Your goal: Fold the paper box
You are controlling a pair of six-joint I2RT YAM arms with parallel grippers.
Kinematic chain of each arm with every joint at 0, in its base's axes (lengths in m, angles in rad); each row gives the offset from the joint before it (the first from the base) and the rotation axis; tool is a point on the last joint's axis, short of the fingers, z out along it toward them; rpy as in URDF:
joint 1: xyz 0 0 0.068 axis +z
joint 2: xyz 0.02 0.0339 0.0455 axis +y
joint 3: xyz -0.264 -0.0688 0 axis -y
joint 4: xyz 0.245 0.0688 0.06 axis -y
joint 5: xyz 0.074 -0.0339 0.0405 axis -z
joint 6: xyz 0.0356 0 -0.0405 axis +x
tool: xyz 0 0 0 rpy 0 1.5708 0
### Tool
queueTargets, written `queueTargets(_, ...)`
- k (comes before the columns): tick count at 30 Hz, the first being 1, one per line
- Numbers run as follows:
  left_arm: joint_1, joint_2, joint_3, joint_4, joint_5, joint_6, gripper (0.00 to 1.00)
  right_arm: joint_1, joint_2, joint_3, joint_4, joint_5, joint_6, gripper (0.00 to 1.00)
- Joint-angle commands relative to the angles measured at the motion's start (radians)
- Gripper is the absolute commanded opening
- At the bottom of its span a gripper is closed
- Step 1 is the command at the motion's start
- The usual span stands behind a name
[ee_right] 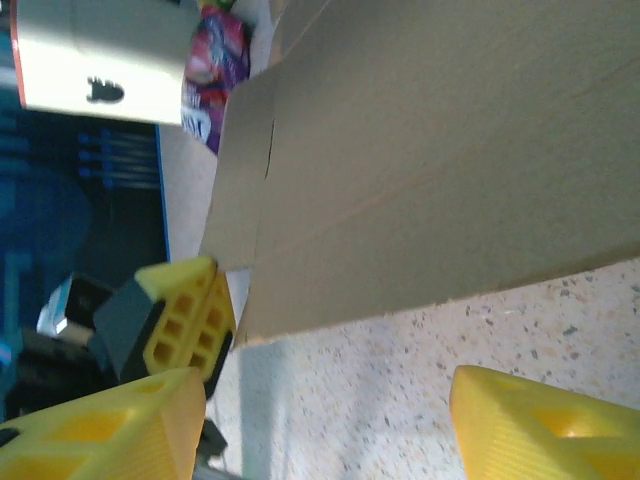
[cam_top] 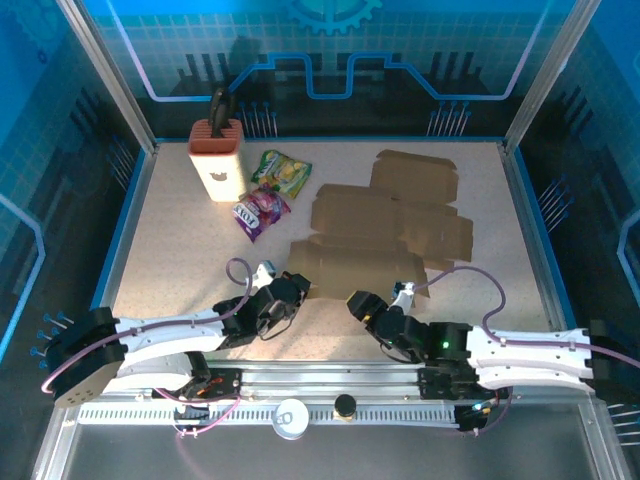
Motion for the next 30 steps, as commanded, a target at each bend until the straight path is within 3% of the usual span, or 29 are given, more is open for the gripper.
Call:
queueTargets(1, -0.01, -0.029, 0.024, -0.005, -0.013, 0.034, 0.0, 0.0, 0.033, -0.027, 0.094, 0.112, 0.179, 0.62)
queueTargets(10, -0.021, -0.031, 0.026, 0.003, -0.011, 0.038, 0.0, -0.072, 0.078, -0.064, 0.204, 0.08, 0.27, 0.56)
queueTargets(19, -0.031, -0.026, 0.024, 0.018, -0.017, 0.051, 0.0, -0.137, 0.13, -0.039, 0.276, 0.048, 0.262, 0.37)
queueTargets(24, -0.032, -0.028, 0.025, 0.008, -0.017, 0.052, 0.0, -0.148, 0.139, -0.039, 0.283, 0.04, 0.267, 0.2)
queueTargets(30, -0.033, -0.029, 0.021, 0.008, -0.018, 0.05, 0.0, -0.162, 0.12, -0.029, 0.258, 0.028, 0.267, 0.05)
